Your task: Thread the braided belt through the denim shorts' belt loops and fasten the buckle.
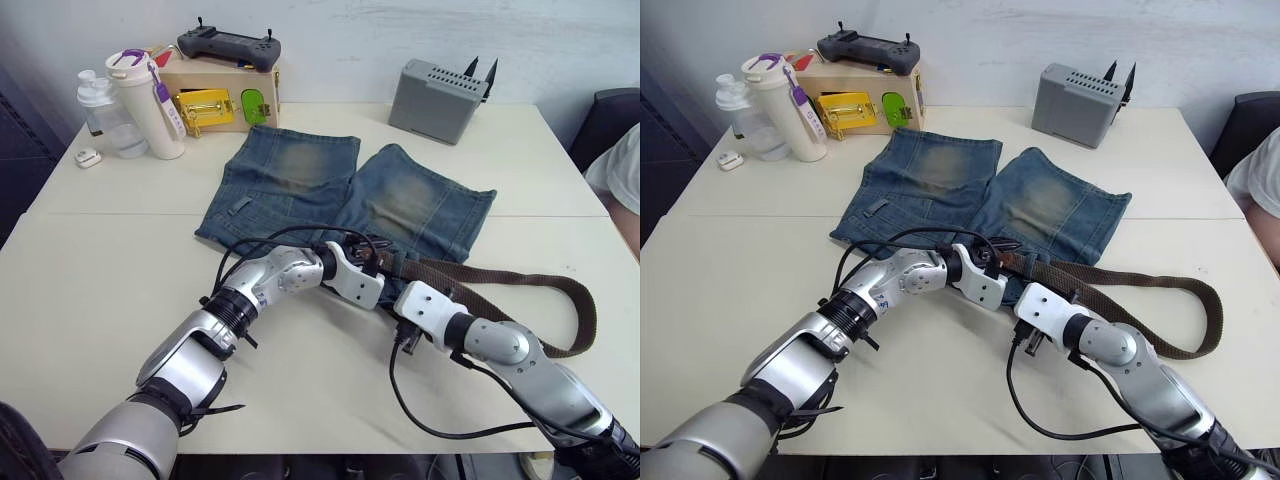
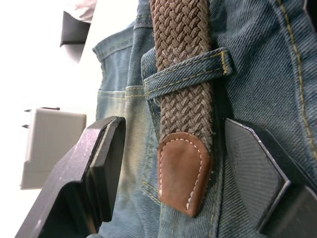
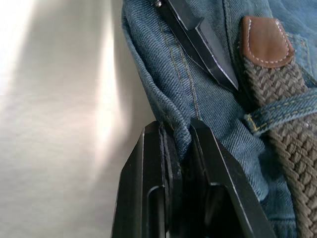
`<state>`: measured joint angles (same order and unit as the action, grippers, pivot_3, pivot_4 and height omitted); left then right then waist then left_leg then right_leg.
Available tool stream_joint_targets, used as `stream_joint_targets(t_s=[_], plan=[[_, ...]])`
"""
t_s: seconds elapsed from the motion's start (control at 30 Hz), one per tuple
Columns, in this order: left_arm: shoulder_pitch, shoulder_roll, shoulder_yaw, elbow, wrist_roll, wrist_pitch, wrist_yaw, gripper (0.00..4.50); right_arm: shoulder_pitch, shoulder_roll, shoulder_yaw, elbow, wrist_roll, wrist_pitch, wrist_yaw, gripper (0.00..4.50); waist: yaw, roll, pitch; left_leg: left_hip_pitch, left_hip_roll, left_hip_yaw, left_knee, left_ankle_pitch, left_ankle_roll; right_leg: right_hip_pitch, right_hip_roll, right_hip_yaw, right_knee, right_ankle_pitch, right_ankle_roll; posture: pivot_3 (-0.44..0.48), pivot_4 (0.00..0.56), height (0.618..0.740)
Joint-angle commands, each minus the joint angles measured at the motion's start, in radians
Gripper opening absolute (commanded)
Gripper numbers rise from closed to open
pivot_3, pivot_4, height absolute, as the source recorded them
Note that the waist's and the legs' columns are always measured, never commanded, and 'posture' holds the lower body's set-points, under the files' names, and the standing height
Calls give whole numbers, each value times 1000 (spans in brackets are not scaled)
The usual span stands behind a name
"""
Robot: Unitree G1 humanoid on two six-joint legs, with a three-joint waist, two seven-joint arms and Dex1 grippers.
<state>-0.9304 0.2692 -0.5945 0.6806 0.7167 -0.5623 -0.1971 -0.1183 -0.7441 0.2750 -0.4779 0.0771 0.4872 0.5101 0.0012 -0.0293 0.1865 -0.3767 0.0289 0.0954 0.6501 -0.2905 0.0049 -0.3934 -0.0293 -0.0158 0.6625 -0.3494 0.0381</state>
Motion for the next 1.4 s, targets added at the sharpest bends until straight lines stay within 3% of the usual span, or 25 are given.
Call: stream_joint_targets(t_s=[0.03, 0.27, 0.3, 0.47, 0.7, 0.9, 1.13, 1.2, 1.4], plan=[[-33, 28, 35, 28, 19, 45, 53, 3162, 30, 1, -26, -45, -11, 18, 17, 12, -1, 0, 0, 0, 0, 0, 0, 0, 0, 0, 0, 0, 0, 0, 0, 0, 150, 736], [-40, 60, 33, 26, 15, 31, 44, 312, 29, 21, -32, -38, -28, 34, 28, 0, -2, 0, 0, 0, 0, 0, 0, 0, -1, 0, 0, 0, 0, 0, 0, 0, 150, 736], [-41, 66, 35, 20, 12, 33, 39, 146, 30, 22, -35, -36, -31, 39, 28, 0, -2, 0, 0, 0, 0, 0, 0, 0, -1, 0, 0, 0, 0, 0, 0, 0, 150, 736], [-36, 114, 74, -56, -12, 60, -4, 146, 33, 25, -59, -25, -37, 66, 20, 0, -3, 0, 0, 0, 0, 0, 0, 1, -1, 0, 0, 0, 1, 0, 0, 0, 150, 736], [73, 237, 158, -308, -72, 164, -159, 146, 28, -5, -125, 12, -34, 74, 40, 0, -4, 0, 0, 0, 0, 0, 0, 1, -2, 0, 0, 0, 1, 0, 0, 0, 150, 736], [119, 248, 213, -467, -90, 291, -259, 146, -17, -5, -130, 54, -38, 65, 65, 0, 1, 0, 0, 0, -1, 0, 4, 1, -1, 1, -1, -1, 2, 0, 0, 0, 150, 736], [189, 217, 198, -492, -102, 359, -314, 146, -51, 14, -116, 69, -38, 57, 80, 0, -3, 0, 0, 0, 0, 0, 3, 1, -1, 0, 0, 0, 3, 0, 0, 0, 150, 736], [213, 203, 219, -506, -154, 376, -346, 146, -56, 12, -121, 71, -36, 54, 86, 0, -4, 0, 0, 0, 0, 1, 3, 1, -1, 0, 0, 0, 3, 0, 0, 0, 150, 736], [191, 181, 292, -536, -337, 457, -477, 2090, -42, -47, -160, 98, -37, -26, 135, 0, -4, 0, 0, 1, 0, 1, 3, 1, -1, 0, -1, 0, 4, 0, 0, 0, 150, 736]])
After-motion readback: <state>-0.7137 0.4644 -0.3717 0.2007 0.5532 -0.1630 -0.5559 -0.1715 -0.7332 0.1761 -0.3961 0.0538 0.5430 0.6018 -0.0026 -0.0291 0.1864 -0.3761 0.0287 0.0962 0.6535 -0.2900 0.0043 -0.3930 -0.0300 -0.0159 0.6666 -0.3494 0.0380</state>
